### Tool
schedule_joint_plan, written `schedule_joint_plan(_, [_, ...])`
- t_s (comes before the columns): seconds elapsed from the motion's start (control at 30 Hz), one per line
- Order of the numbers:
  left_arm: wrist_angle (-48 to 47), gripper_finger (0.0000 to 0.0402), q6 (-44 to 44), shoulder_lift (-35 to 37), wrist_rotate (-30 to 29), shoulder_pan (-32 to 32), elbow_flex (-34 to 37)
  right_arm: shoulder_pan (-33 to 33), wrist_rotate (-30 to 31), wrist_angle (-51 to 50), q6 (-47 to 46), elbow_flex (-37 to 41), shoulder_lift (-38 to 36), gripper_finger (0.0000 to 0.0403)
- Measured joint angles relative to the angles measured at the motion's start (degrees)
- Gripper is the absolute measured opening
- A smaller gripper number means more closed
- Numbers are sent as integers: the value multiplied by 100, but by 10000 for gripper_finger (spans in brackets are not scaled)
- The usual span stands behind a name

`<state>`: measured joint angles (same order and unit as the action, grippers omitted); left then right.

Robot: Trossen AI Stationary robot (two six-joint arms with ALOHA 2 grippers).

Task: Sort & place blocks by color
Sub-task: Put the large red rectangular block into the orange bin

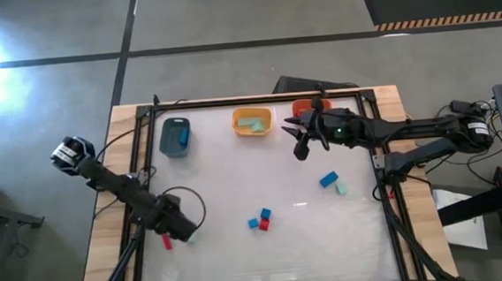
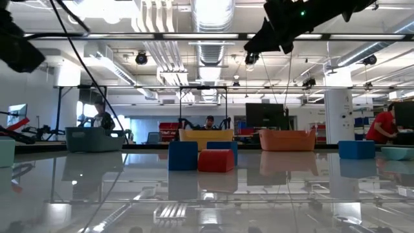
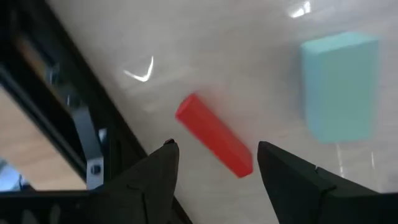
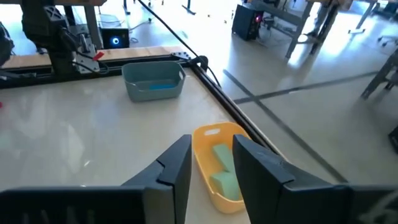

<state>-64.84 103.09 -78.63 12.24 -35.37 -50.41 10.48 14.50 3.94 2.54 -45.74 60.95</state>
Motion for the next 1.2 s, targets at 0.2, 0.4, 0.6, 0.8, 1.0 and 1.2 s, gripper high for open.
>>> schedule_joint_plan(0.2, [271,202,1065,2,258,-358,121,2,0,-150,264,0,-106,96])
schedule_joint_plan(0.4, [737,202,1865,-131,278,-508,131,2,0,-566,355,0,-257,87])
schedule_joint_plan(0.6, [997,202,2095,-517,332,-557,131,0,-15,-709,357,2,-386,81])
schedule_joint_plan(0.8, [1171,202,2067,-822,720,-633,131,0,-17,-709,415,2,-389,87])
schedule_joint_plan(1.0, [1188,202,2063,-999,662,-696,186,0,-17,-705,422,2,-389,86])
schedule_joint_plan(1.2, [1242,201,2081,-1028,440,-696,363,0,-17,-703,416,2,-389,77])
